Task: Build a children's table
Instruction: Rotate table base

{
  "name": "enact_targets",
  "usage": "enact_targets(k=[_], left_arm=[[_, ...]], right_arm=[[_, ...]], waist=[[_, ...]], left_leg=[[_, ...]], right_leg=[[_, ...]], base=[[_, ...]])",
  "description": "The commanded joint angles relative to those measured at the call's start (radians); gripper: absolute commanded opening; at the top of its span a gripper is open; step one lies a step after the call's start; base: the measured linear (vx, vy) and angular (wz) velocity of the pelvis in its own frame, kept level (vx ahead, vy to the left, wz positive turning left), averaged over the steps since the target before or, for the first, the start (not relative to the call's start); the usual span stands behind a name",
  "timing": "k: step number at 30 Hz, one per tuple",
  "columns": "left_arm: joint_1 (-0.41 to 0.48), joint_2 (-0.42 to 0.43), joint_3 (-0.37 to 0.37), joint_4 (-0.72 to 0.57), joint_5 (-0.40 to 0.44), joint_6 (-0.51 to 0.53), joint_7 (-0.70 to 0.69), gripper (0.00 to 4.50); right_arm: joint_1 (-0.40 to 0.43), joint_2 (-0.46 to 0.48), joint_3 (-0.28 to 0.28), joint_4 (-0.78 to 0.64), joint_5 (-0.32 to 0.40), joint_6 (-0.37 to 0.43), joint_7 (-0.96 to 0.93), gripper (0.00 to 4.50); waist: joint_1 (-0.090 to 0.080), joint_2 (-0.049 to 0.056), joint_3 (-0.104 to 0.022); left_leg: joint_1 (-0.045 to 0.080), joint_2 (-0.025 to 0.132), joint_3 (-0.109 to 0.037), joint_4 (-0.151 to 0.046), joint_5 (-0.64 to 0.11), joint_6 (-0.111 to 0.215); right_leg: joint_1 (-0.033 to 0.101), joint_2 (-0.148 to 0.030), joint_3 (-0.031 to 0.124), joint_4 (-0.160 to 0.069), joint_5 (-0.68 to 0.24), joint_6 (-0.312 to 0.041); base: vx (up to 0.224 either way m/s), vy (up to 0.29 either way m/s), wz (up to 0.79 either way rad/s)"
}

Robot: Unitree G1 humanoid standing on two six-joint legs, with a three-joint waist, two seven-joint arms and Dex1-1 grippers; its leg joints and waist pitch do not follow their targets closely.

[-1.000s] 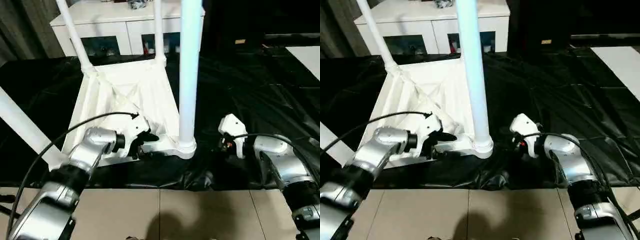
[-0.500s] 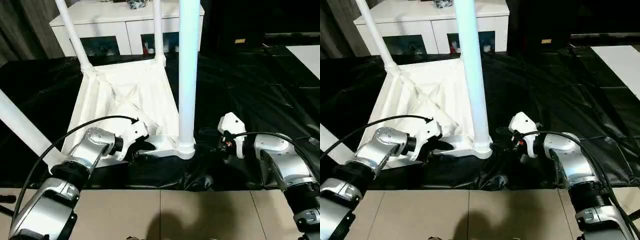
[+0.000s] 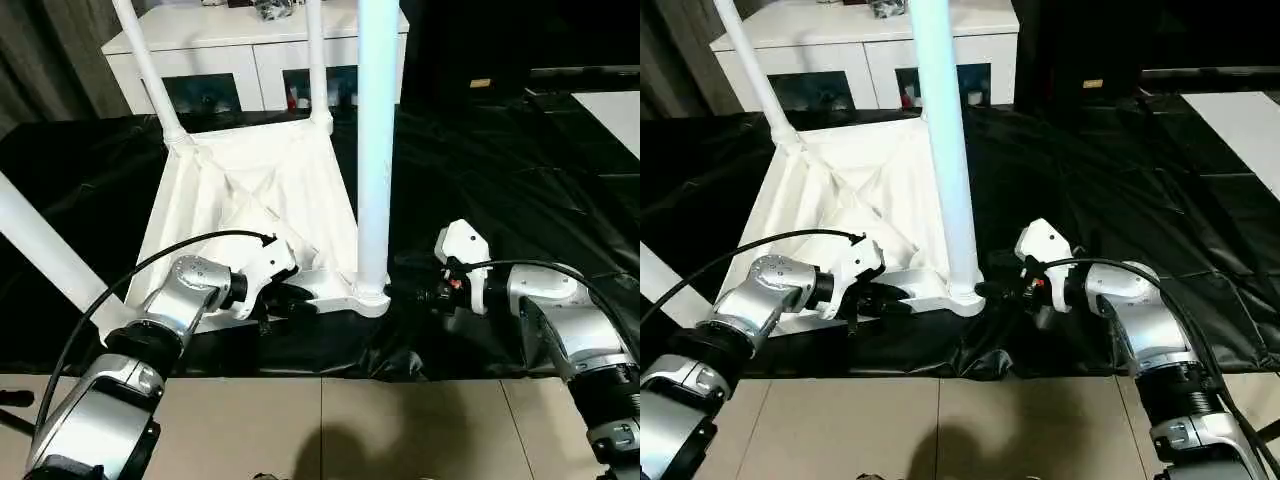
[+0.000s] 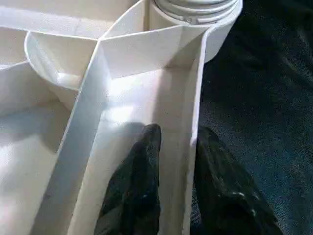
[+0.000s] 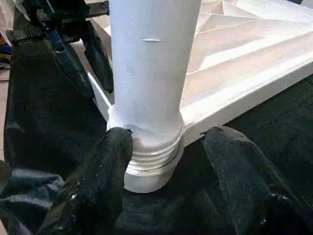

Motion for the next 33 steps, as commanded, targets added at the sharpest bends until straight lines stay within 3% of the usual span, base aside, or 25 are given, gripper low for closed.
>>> enact_targets(k=[1,6,8,11,24,27,33], left_arm=[[0.031,0.019,-0.004,0.007,0.024,0.007,-0.007,0.85],[0.056,0.012,0.011,-0.029,0.009,0.002,0.002,0.42],[0.062,0.010,0.015,-0.041,0.005,0.004,0.003,0.20],[0.079,0.008,0.017,-0.079,-0.003,0.017,0.000,0.03],[0.094,0.014,0.022,-0.106,0.007,0.032,0.005,0.03],[0.095,0.013,0.023,-0.110,0.008,0.035,0.007,0.00],[0.098,0.016,0.024,-0.109,0.012,0.034,0.015,0.00]], right_arm=[[0.005,0.012,0.016,-0.017,0.004,-0.001,0.009,2.78],[0.010,0.046,0.054,-0.026,-0.001,-0.002,0.014,2.78],[0.007,0.053,0.059,-0.017,-0.007,-0.007,0.010,2.78],[-0.010,0.073,0.072,0.028,-0.029,-0.035,-0.006,2.78],[-0.039,0.086,0.085,0.096,-0.061,-0.068,-0.021,2.78],[-0.044,0.097,0.084,0.106,-0.060,-0.071,-0.028,2.42],[-0.043,0.121,0.087,0.125,-0.059,-0.077,-0.041,2.13]], waist=[[0.002,-0.015,-0.061],[0.002,-0.017,-0.062],[0.004,-0.022,-0.062],[0.001,-0.023,-0.062],[-0.005,-0.023,-0.062],[-0.009,-0.024,-0.061],[-0.021,-0.023,-0.061]], left_leg=[[0.026,0.041,-0.028,-0.092,-0.436,0.019],[0.027,0.043,-0.026,-0.092,-0.425,0.024],[0.028,0.044,-0.026,-0.092,-0.421,0.023],[0.023,0.044,-0.027,-0.094,-0.412,0.022],[0.022,0.042,-0.026,-0.093,-0.402,0.031],[0.025,0.042,-0.025,-0.093,-0.410,0.029],[0.024,0.042,-0.027,-0.094,-0.432,0.026]], right_leg=[[0.035,-0.020,0.012,-0.081,-0.374,-0.197],[0.031,-0.021,0.014,-0.081,-0.368,-0.202],[0.031,-0.021,0.015,-0.081,-0.374,-0.198],[0.033,-0.022,0.015,-0.079,-0.371,-0.191],[0.034,-0.021,0.015,-0.079,-0.364,-0.195],[0.031,-0.020,0.015,-0.080,-0.370,-0.195],[0.031,-0.019,0.014,-0.081,-0.379,-0.197]], base=[[0.000,0.000,0.00],[0.000,0.000,0.00],[0.000,0.000,0.00],[0.000,0.000,0.00],[0.000,0.000,0.00],[0.000,0.000,0.00],[0.000,0.000,0.00]])
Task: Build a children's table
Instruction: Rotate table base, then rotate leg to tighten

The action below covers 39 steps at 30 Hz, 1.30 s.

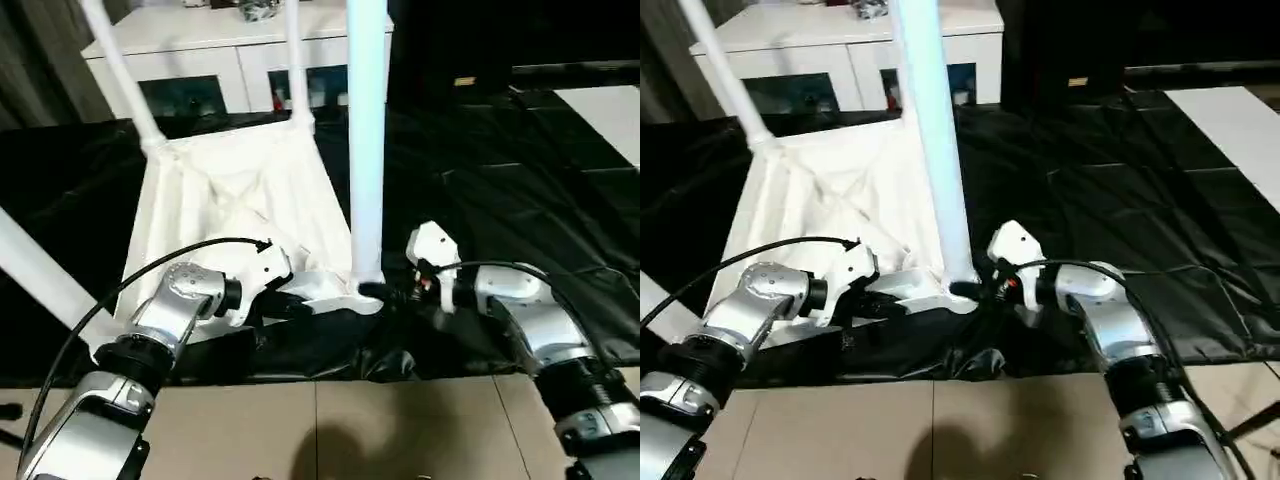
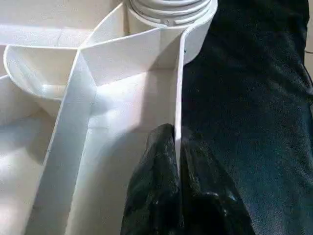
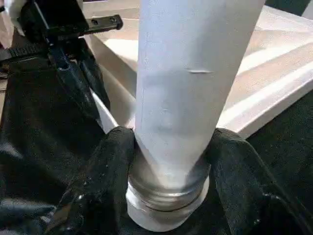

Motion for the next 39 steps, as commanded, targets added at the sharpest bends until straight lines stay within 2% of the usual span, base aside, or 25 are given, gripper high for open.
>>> enact_targets(k=[1,2,4,6,13,14,19,23,24,28,30,39], left_arm=[[0.028,-0.003,-0.001,-0.001,0.009,0.018,0.017,0.00],[0.031,-0.003,0.000,-0.003,0.011,0.020,0.019,0.00],[0.034,-0.004,0.001,-0.006,0.011,0.021,0.020,0.00],[0.040,-0.005,0.002,-0.011,0.009,0.025,0.021,0.00],[0.053,-0.006,0.005,-0.024,0.007,0.030,0.018,0.00],[0.053,-0.007,0.005,-0.025,0.007,0.031,0.018,0.00],[0.046,-0.012,0.009,-0.027,0.010,0.033,0.022,0.00],[0.042,-0.016,0.013,-0.024,0.014,0.033,0.028,0.00],[0.041,-0.015,0.014,-0.022,0.014,0.032,0.030,0.00],[0.041,-0.012,0.017,-0.020,0.016,0.030,0.030,0.00],[0.042,-0.011,0.017,-0.020,0.017,0.031,0.030,0.00],[0.043,-0.009,0.018,-0.022,0.019,0.032,0.031,0.00]], right_arm=[[0.009,0.021,0.039,0.029,-0.027,-0.002,-0.004,2.11],[0.014,0.025,0.041,0.035,-0.028,-0.007,-0.006,2.09],[0.018,0.028,0.040,0.039,-0.027,-0.009,-0.008,2.07],[0.027,0.030,0.041,0.043,-0.026,-0.012,-0.007,2.06],[0.036,0.022,0.038,0.049,-0.038,-0.034,-0.022,2.05],[0.032,0.023,0.031,0.054,-0.032,-0.026,-0.022,2.60],[0.016,0.021,0.027,0.079,-0.038,-0.028,-0.029,3.07],[0.011,0.030,0.031,0.098,-0.055,-0.040,-0.057,3.07],[0.008,0.035,0.026,0.098,-0.049,-0.034,-0.063,3.07],[0.001,0.046,0.007,0.096,-0.019,-0.016,-0.052,3.07],[0.000,0.041,0.015,0.103,-0.025,-0.024,-0.042,2.73],[0.006,0.042,0.022,0.108,-0.032,-0.031,-0.033,2.56]], waist=[[0.007,-0.022,-0.059],[0.004,-0.019,-0.058],[0.003,-0.023,-0.057],[0.003,-0.022,-0.057],[0.003,-0.022,-0.059],[0.004,-0.021,-0.059],[0.004,-0.023,-0.058],[0.003,-0.024,-0.058],[0.003,-0.020,-0.057],[0.003,-0.023,-0.058],[0.003,-0.022,-0.057],[0.003,-0.021,-0.056]], left_leg=[[0.021,0.042,-0.027,-0.092,-0.434,0.026],[0.021,0.042,-0.028,-0.093,-0.443,0.024],[0.021,0.042,-0.029,-0.093,-0.454,0.021],[0.025,0.042,-0.029,-0.093,-0.462,0.018],[0.023,0.042,-0.026,-0.092,-0.440,0.027],[0.024,0.042,-0.026,-0.093,-0.443,0.027],[0.025,0.042,-0.027,-0.093,-0.453,0.022],[0.025,0.042,-0.027,-0.094,-0.456,0.021],[0.026,0.041,-0.028,-0.094,-0.461,0.021],[0.026,0.042,-0.028,-0.094,-0.466,0.019],[0.025,0.042,-0.028,-0.095,-0.468,0.018],[0.025,0.042,-0.028,-0.096,-0.472,0.017]], right_leg=[[0.032,-0.020,0.014,-0.079,-0.378,-0.200],[0.032,-0.020,0.013,-0.080,-0.389,-0.198],[0.033,-0.021,0.013,-0.081,-0.407,-0.191],[0.030,-0.020,0.014,-0.083,-0.425,-0.185],[0.032,-0.019,0.015,-0.079,-0.369,-0.201],[0.031,-0.019,0.015,-0.080,-0.376,-0.201],[0.029,-0.019,0.015,-0.082,-0.394,-0.197],[0.029,-0.019,0.015,-0.082,-0.400,-0.193],[0.028,-0.020,0.015,-0.083,-0.410,-0.191],[0.028,-0.020,0.015,-0.084,-0.415,-0.187],[0.028,-0.019,0.015,-0.084,-0.416,-0.185],[0.027,-0.019,0.015,-0.085,-0.418,-0.186]], base=[[0.000,0.000,0.00],[0.000,0.000,0.00],[0.000,0.000,0.00],[0.000,0.000,0.00],[0.000,0.000,0.00],[0.000,0.000,0.00],[0.000,0.000,0.00],[0.000,0.000,0.00],[0.000,0.000,0.00],[0.000,0.000,0.00],[0.000,0.000,0.00],[0.000,0.000,0.00]])
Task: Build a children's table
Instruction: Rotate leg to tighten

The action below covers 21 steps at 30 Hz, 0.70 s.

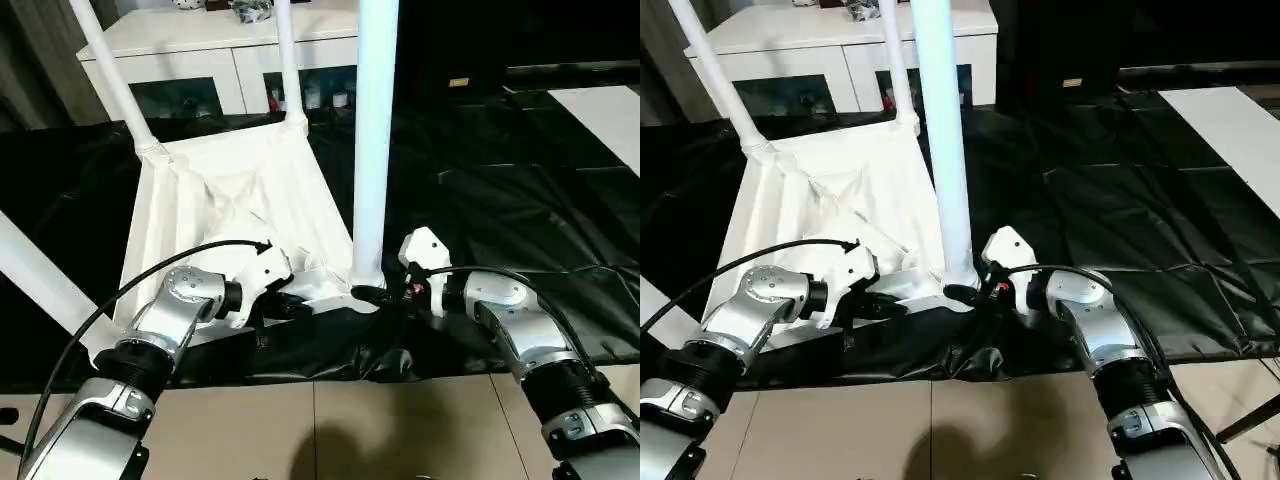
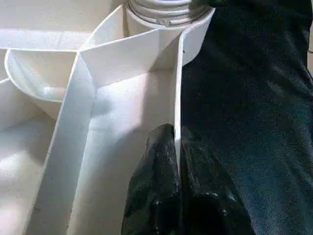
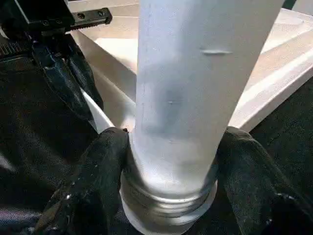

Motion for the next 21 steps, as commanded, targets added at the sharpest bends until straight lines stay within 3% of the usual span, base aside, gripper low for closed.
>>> enact_targets(k=[1,6,11,14,15,16,17,18,21], left_arm=[[0.018,-0.004,0.005,0.017,0.004,0.018,0.013,0.00],[0.010,-0.026,0.010,0.026,0.015,0.041,0.072,0.00],[-0.034,-0.119,0.041,0.062,0.012,0.106,0.219,0.00],[-0.090,-0.188,0.078,0.114,0.004,0.136,0.352,0.00],[-0.138,-0.245,0.107,0.155,-0.005,0.172,0.459,0.00],[-0.156,-0.265,0.108,0.169,0.002,0.179,0.489,0.00],[-0.171,-0.282,0.108,0.183,0.011,0.182,0.522,0.00],[-0.179,-0.291,0.111,0.192,0.012,0.180,0.538,0.00],[-0.226,-0.342,0.126,0.254,0.026,0.161,0.639,0.00]], right_arm=[[0.007,0.010,0.025,0.033,-0.025,0.016,-0.008,2.56],[-0.008,0.061,-0.013,0.095,-0.059,0.003,-0.194,2.56],[-0.016,0.176,-0.091,0.150,-0.041,0.055,-0.455,2.56],[-0.037,0.221,-0.104,0.203,-0.065,0.060,-0.607,2.56],[-0.069,0.254,-0.102,0.259,-0.090,0.064,-0.718,2.56],[-0.086,0.270,-0.103,0.286,-0.098,0.065,-0.756,2.56],[-0.104,0.284,-0.102,0.311,-0.107,0.066,-0.791,2.56],[-0.115,0.291,-0.100,0.324,-0.112,0.064,-0.803,2.56],[-0.176,0.336,-0.090,0.400,-0.125,0.057,-0.827,2.56]], waist=[[0.004,-0.020,-0.055],[-0.006,-0.020,-0.051],[-0.028,-0.018,-0.046],[-0.032,-0.017,-0.044],[-0.036,-0.012,-0.042],[-0.038,-0.012,-0.042],[-0.041,-0.009,-0.043],[-0.039,0.003,-0.041],[-0.049,0.002,-0.040]], left_leg=[[0.023,0.043,-0.028,-0.095,-0.473,0.016],[0.022,0.041,-0.033,-0.098,-0.507,0.002],[0.029,0.034,-0.043,-0.103,-0.569,-0.024],[0.036,0.031,-0.047,-0.103,-0.605,-0.033],[0.041,0.030,-0.044,-0.103,-0.627,-0.038],[0.044,0.029,-0.050,-0.105,-0.646,-0.039],[0.039,0.029,-0.051,-0.108,-0.648,-0.031],[0.045,0.031,-0.052,-0.113,-0.670,-0.028],[0.051,0.030,-0.052,-0.115,-0.712,-0.026]], right_leg=[[0.027,-0.019,0.014,-0.084,-0.419,-0.187],[0.024,-0.021,0.012,-0.088,-0.475,-0.170],[0.020,-0.020,0.000,-0.107,-0.613,-0.107],[0.014,-0.017,-0.008,-0.117,-0.629,-0.094],[0.009,-0.014,-0.011,-0.120,-0.632,-0.092],[0.016,-0.014,-0.020,-0.123,-0.629,-0.089],[0.023,-0.016,-0.027,-0.126,-0.612,-0.086],[0.025,-0.015,-0.034,-0.130,-0.589,-0.088],[0.027,-0.012,-0.046,-0.137,-0.551,-0.097]], base=[[0.000,0.000,0.00],[0.000,0.000,0.00],[0.000,0.000,0.00],[0.000,0.000,0.00],[0.000,0.000,0.00],[0.000,0.000,0.00],[0.000,0.000,0.00],[0.000,0.000,0.00],[0.000,0.000,0.00]])
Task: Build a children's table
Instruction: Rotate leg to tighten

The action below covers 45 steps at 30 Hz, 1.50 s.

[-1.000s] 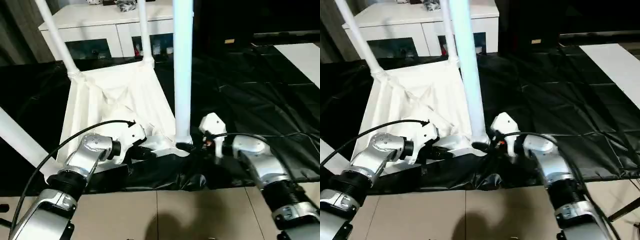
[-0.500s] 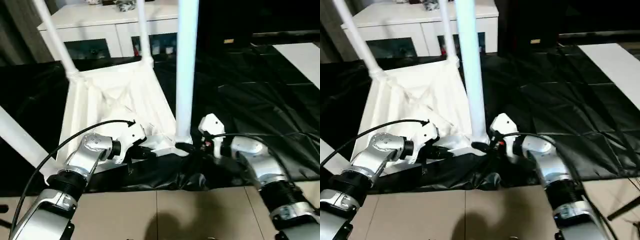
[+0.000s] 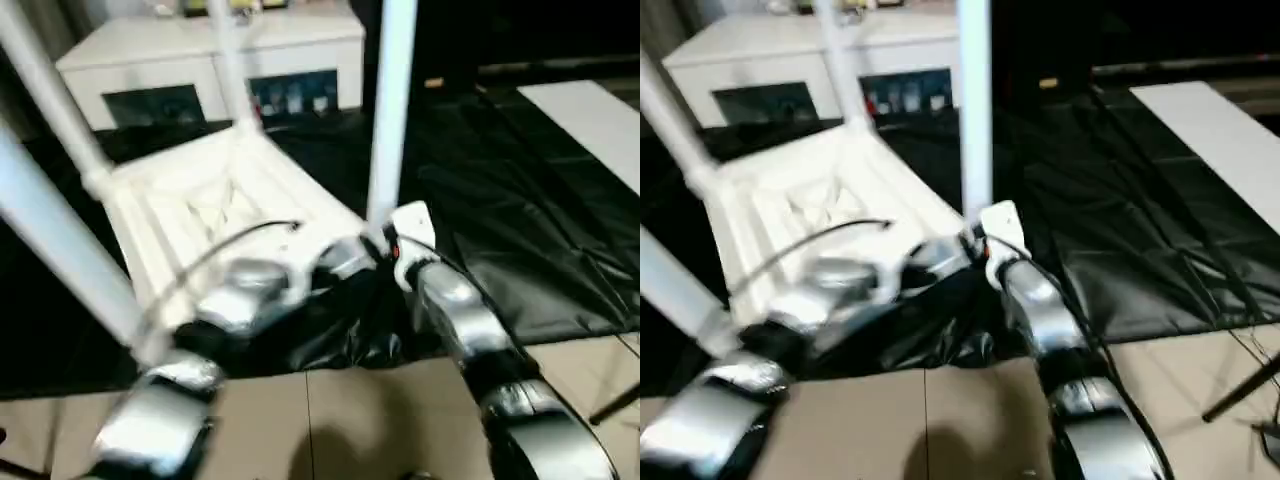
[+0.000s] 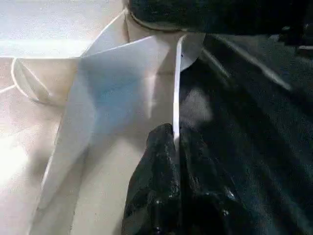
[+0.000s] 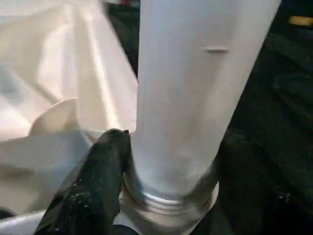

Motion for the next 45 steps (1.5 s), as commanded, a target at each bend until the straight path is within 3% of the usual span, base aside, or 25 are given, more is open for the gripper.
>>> enact_targets(k=[1,2,3,4,8,9,11,14,15,17,19,22,23,24,25,27,29,32,35,37,38,39,41,42,45], left_arm=[[-0.027,-0.016,0.043,0.015,-0.011,-0.029,0.103,0.00],[-0.031,-0.019,0.040,0.022,-0.006,-0.034,0.110,0.00],[-0.039,-0.023,0.039,0.043,0.003,-0.043,0.124,0.00],[-0.039,-0.020,0.038,0.046,0.006,-0.043,0.122,0.00],[-0.022,0.019,0.028,0.034,0.019,-0.050,0.087,0.00],[-0.013,0.031,0.026,0.023,0.018,-0.054,0.070,0.00],[0.005,0.060,0.015,0.007,0.022,-0.070,0.016,0.00],[0.025,0.088,0.002,-0.013,0.023,-0.094,-0.044,0.00],[0.039,0.106,-0.006,-0.031,0.020,-0.093,-0.087,0.00],[0.076,0.152,-0.027,-0.081,0.005,-0.111,-0.217,0.00],[0.097,0.183,-0.046,-0.111,0.001,-0.138,-0.290,0.00],[0.153,0.258,-0.088,-0.218,-0.041,-0.140,-0.494,0.00],[0.166,0.278,-0.097,-0.244,-0.051,-0.145,-0.542,0.00],[0.175,0.291,-0.103,-0.261,-0.057,-0.148,-0.575,0.00],[0.184,0.308,-0.106,-0.286,-0.070,-0.140,-0.613,0.00],[0.198,0.328,-0.105,-0.328,-0.094,-0.116,-0.664,0.00],[0.215,0.351,-0.106,-0.379,-0.113,-0.094,-0.710,0.00],[0.222,0.361,-0.110,-0.397,-0.112,-0.090,-0.722,0.00],[0.222,0.361,-0.110,-0.395,-0.106,-0.093,-0.715,0.00],[0.223,0.361,-0.109,-0.396,-0.104,-0.094,-0.712,0.00],[0.224,0.361,-0.107,-0.398,-0.104,-0.093,-0.707,0.00],[0.226,0.362,-0.105,-0.403,-0.104,-0.089,-0.706,0.00],[0.229,0.364,-0.102,-0.407,-0.102,-0.086,-0.702,0.00],[0.231,0.365,-0.100,-0.411,-0.101,-0.084,-0.701,0.00],[0.238,0.367,-0.096,-0.421,-0.101,-0.077,-0.696,0.00]], right_arm=[[0.023,0.051,0.036,0.053,-0.009,0.024,0.020,2.91],[0.017,0.059,0.035,0.058,-0.003,0.022,0.038,3.12],[0.008,0.074,0.030,0.061,0.009,-0.012,0.065,3.26],[0.007,0.077,0.030,0.058,0.013,-0.024,0.080,3.26],[0.010,0.059,0.026,0.045,0.014,-0.061,0.082,3.52],[0.013,0.048,0.024,0.032,0.017,-0.059,0.093,3.62],[0.023,0.015,0.021,0.002,0.033,-0.056,0.167,3.68],[0.041,-0.024,0.029,-0.035,0.041,-0.057,0.245,3.68],[0.058,-0.054,0.038,-0.064,0.043,-0.055,0.298,3.68],[0.106,-0.134,0.058,-0.140,0.054,-0.075,0.441,3.68],[0.134,-0.180,0.067,-0.184,0.063,-0.088,0.529,3.68],[0.197,-0.265,0.085,-0.300,0.127,-0.076,0.722,3.68],[0.211,-0.283,0.092,-0.331,0.143,-0.064,0.768,3.68],[0.222,-0.296,0.097,-0.353,0.154,-0.055,0.800,3.68],[0.233,-0.310,0.103,-0.379,0.171,-0.038,0.840,3.68],[0.245,-0.326,0.115,-0.412,0.192,-0.010,0.896,3.68],[0.256,-0.341,0.134,-0.443,0.204,0.012,0.966,3.68],[0.255,-0.340,0.147,-0.456,0.214,0.030,1.009,3.68],[0.244,-0.339,0.164,-0.441,0.194,0.024,1.017,3.68],[0.240,-0.338,0.167,-0.433,0.187,0.020,1.015,3.68],[0.234,-0.338,0.169,-0.423,0.179,0.018,1.012,3.41],[0.231,-0.341,0.171,-0.422,0.175,0.020,1.014,3.34],[0.223,-0.344,0.174,-0.413,0.167,0.021,1.015,3.29],[0.220,-0.344,0.174,-0.411,0.166,0.022,1.015,3.03],[0.210,-0.339,0.166,-0.408,0.175,0.030,1.013,2.87]], waist=[[-0.010,-0.012,-0.047],[-0.011,-0.013,-0.047],[-0.011,-0.020,-0.048],[-0.010,-0.020,-0.049],[-0.027,-0.020,-0.052],[-0.032,-0.018,-0.052],[-0.033,-0.027,-0.053],[-0.026,-0.028,-0.054],[-0.022,-0.026,-0.055],[-0.006,-0.029,-0.057],[0.007,-0.027,-0.059],[0.033,-0.024,-0.063],[0.038,-0.020,-0.066],[0.045,-0.022,-0.068],[0.053,-0.021,-0.069],[0.065,-0.021,-0.069],[0.081,-0.022,-0.075],[0.094,-0.017,-0.084],[0.104,-0.022,-0.090],[0.106,-0.024,-0.092],[0.108,-0.030,-0.084],[0.108,-0.031,-0.080],[0.109,-0.029,-0.073],[0.107,-0.032,-0.073],[0.104,-0.034,-0.072]], left_leg=[[0.050,0.032,-0.038,-0.098,-0.711,-0.020],[0.051,0.032,-0.036,-0.097,-0.704,-0.014],[0.044,0.030,-0.035,-0.096,-0.675,-0.002],[0.043,0.029,-0.034,-0.095,-0.664,0.003],[0.014,0.032,-0.046,-0.102,-0.623,0.014],[0.016,0.033,-0.047,-0.103,-0.633,0.010],[0.025,0.030,-0.040,-0.096,-0.634,0.021],[0.023,0.030,-0.035,-0.090,-0.581,0.042],[0.024,0.030,-0.032,-0.088,-0.554,0.048],[0.017,0.035,-0.029,-0.089,-0.505,0.066],[0.023,0.038,-0.024,-0.086,-0.485,0.069],[0.017,0.047,-0.020,-0.088,-0.421,0.082],[0.026,0.048,-0.014,-0.083,-0.400,0.082],[0.030,0.049,-0.013,-0.083,-0.389,0.083],[0.033,0.051,-0.007,-0.080,-0.368,0.092],[0.036,0.053,0.000,-0.076,-0.343,0.097],[0.035,0.054,0.002,-0.070,-0.295,0.096],[0.027,0.054,-0.001,-0.060,-0.179,0.125],[0.019,0.050,-0.003,-0.046,-0.090,0.155],[0.016,0.049,-0.003,-0.041,-0.073,0.164],[0.011,0.049,0.000,-0.045,-0.120,0.158],[0.011,0.050,-0.001,-0.048,-0.152,0.148],[0.018,0.053,-0.002,-0.058,-0.254,0.092],[0.018,0.053,-0.003,-0.059,-0.265,0.082],[0.018,0.053,-0.005,-0.064,-0.286,0.054]], right_leg=[[0.013,-0.010,-0.017,-0.083,-0.542,-0.103],[0.012,-0.010,-0.016,-0.085,-0.535,-0.106],[0.018,-0.014,-0.014,-0.086,-0.530,-0.109],[0.017,-0.016,-0.012,-0.085,-0.535,-0.111],[0.039,-0.021,-0.013,-0.069,-0.512,-0.113],[0.034,-0.020,-0.011,-0.067,-0.477,-0.134],[0.027,-0.020,-0.008,-0.072,-0.461,-0.160],[0.029,-0.026,-0.002,-0.070,-0.453,-0.177],[0.026,-0.026,0.002,-0.068,-0.442,-0.187],[0.035,-0.026,0.006,-0.062,-0.409,-0.196],[0.030,-0.023,0.012,-0.058,-0.371,-0.215],[0.040,-0.021,0.017,-0.040,-0.301,-0.237],[0.031,-0.017,0.019,-0.036,-0.259,-0.256],[0.035,-0.016,0.018,-0.034,-0.235,-0.262],[0.030,-0.015,0.021,-0.029,-0.213,-0.270],[0.023,-0.013,0.026,-0.024,-0.195,-0.276],[0.024,-0.014,0.030,-0.012,-0.161,-0.283],[0.030,-0.012,0.027,0.008,-0.038,-0.294],[0.034,-0.013,0.023,0.022,0.047,-0.302],[0.032,-0.014,0.023,0.024,0.052,-0.299],[0.030,-0.016,0.024,0.016,-0.032,-0.288],[0.029,-0.018,0.024,0.013,-0.080,-0.281],[0.025,-0.019,0.027,-0.001,-0.235,-0.246],[0.025,-0.019,0.028,-0.003,-0.253,-0.238],[0.025,-0.017,0.029,-0.005,-0.274,-0.220]], base=[[0.000,0.000,0.00],[0.000,0.000,0.00],[0.000,0.000,0.00],[0.000,0.000,0.00],[0.000,0.000,0.00],[0.000,0.000,0.00],[0.000,0.000,0.00],[0.000,0.000,0.00],[0.000,0.000,0.00],[0.000,0.000,0.00],[0.000,0.000,0.00],[0.017,-0.005,0.02],[0.051,-0.016,0.05],[0.000,0.000,0.00],[0.059,-0.016,0.14],[0.065,-0.017,0.15],[0.066,-0.018,0.16],[0.066,-0.005,0.06],[0.018,0.003,0.01],[0.000,0.000,0.00],[0.000,0.000,0.00],[0.000,0.000,0.00],[0.000,0.000,0.00],[0.000,0.000,0.00],[0.000,0.000,0.00]])
